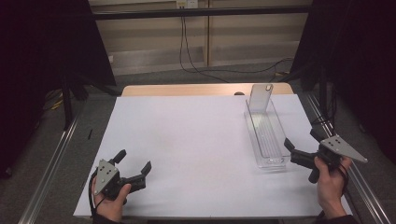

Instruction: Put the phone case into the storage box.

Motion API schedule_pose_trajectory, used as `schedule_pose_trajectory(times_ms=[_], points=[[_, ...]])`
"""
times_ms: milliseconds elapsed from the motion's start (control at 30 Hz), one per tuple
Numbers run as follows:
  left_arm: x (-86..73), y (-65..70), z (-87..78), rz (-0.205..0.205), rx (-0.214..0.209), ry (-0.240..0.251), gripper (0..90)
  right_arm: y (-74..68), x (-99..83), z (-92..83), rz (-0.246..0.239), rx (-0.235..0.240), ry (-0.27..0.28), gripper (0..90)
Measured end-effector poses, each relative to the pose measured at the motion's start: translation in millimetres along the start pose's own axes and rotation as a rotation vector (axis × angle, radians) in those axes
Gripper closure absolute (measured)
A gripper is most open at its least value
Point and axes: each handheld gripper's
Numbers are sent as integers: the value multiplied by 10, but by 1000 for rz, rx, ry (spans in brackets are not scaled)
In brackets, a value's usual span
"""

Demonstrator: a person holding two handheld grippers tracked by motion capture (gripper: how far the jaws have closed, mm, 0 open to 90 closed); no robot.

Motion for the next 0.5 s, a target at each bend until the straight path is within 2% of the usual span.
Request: schedule_pose_trajectory(times_ms=[200,500], points=[[-14,1,-1,-9,-5,-12,33,-51,-88,-107,-10,-3,-8,6],[-29,10,-8,-3,-6,-28,34,-113,-205,-205,-25,-3,-27,7]])
Point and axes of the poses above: each handheld gripper's, and its own axes: z roughly forward along the jaws, x roughly out of its top, y roughly to its right, and after that the axes turned 10 degrees about -z, right-handed
